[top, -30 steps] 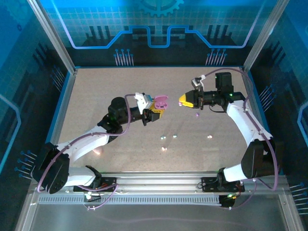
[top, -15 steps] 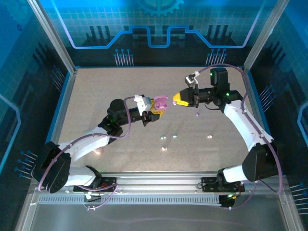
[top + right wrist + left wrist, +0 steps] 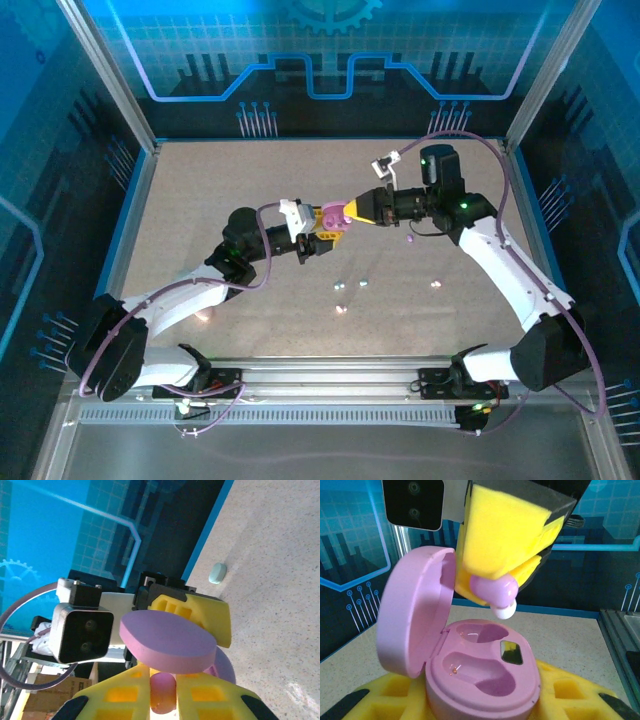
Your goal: Insert the wireless bluetooth earbuds into the charging case
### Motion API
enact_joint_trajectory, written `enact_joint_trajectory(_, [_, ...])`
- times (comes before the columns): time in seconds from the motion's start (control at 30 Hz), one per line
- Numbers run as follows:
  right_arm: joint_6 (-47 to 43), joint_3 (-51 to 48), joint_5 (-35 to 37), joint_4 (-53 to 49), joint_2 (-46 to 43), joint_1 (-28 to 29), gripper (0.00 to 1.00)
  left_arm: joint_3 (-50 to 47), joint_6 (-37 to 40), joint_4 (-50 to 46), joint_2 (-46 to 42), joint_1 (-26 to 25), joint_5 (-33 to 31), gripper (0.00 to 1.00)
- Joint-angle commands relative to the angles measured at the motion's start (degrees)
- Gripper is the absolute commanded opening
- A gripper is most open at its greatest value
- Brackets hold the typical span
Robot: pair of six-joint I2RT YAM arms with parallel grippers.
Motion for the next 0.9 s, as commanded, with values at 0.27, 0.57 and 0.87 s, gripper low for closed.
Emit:
enact_joint_trajectory(0.27, [-4.2,1.5,5.8,-2.8,0.4,2.2,0.17,1.2,-0.2,1.5,0.6,-0.6,2.8,0.25])
enact_joint_trajectory(0.57, [-6.8,2.3,12.0,-5.1,-0.3,3.6,0.18,1.1,-1.5,2.8,0.8,-0.6,3.2,0.25])
enact_joint_trajectory(0.87, [-10.8,3.8,18.1,-8.7,-0.5,5.8,0.20,1.2,-2.4,3.5,0.9,-0.7,3.7,0.25])
